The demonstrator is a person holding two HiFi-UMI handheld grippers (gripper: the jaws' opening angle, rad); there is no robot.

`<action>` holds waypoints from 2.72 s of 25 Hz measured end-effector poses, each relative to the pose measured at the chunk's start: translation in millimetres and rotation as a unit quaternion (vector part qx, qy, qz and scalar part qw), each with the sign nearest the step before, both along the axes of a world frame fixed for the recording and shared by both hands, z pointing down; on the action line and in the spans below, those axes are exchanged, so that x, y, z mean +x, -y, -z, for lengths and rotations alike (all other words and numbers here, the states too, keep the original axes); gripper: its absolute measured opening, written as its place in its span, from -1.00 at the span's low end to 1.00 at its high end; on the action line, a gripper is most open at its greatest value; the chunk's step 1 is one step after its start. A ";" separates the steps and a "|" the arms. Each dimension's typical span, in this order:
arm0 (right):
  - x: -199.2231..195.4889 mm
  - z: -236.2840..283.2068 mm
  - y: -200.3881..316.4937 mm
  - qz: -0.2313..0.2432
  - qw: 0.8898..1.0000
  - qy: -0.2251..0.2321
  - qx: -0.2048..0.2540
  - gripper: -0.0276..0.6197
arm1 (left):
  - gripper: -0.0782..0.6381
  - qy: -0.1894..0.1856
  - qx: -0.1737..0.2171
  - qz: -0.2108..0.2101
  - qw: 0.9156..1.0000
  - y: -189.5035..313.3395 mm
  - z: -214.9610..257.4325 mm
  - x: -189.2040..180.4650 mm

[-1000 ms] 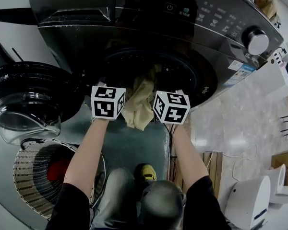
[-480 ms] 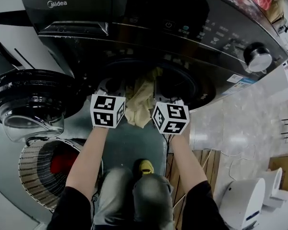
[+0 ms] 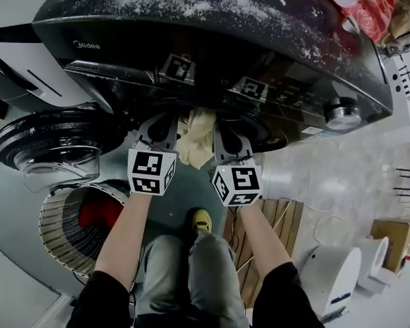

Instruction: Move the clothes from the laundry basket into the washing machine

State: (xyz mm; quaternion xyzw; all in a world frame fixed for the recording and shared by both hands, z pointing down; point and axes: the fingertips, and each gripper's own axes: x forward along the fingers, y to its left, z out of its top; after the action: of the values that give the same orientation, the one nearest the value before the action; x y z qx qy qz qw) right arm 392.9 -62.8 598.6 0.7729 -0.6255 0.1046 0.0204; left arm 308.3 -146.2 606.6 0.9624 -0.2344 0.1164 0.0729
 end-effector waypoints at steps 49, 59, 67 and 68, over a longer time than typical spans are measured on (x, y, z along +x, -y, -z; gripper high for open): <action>-90.4 466.9 -204.8 -0.161 0.984 0.016 0.078 -0.91 | -0.75 -0.041 0.085 -0.067 0.993 -117.7 482.1 -160.8; -85.0 494.8 -238.4 -0.159 0.985 0.007 0.062 -0.91 | -0.75 -0.039 0.103 -0.052 0.993 -120.5 522.6 -182.8; -83.0 514.7 -254.6 -0.155 0.986 0.005 0.062 -0.91 | -0.75 -0.045 0.118 -0.046 0.991 -127.0 551.2 -187.7; -81.0 518.2 -256.5 -0.156 0.986 0.005 0.064 -0.91 | -0.75 -0.047 0.119 -0.044 0.991 -127.5 553.7 -188.2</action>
State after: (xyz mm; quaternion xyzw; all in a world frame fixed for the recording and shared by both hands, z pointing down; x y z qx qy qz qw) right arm 311.9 193.7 80.5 0.8604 -0.5025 0.0701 -0.0485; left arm 120.1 -18.7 52.9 0.9780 -0.2003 0.0458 -0.0361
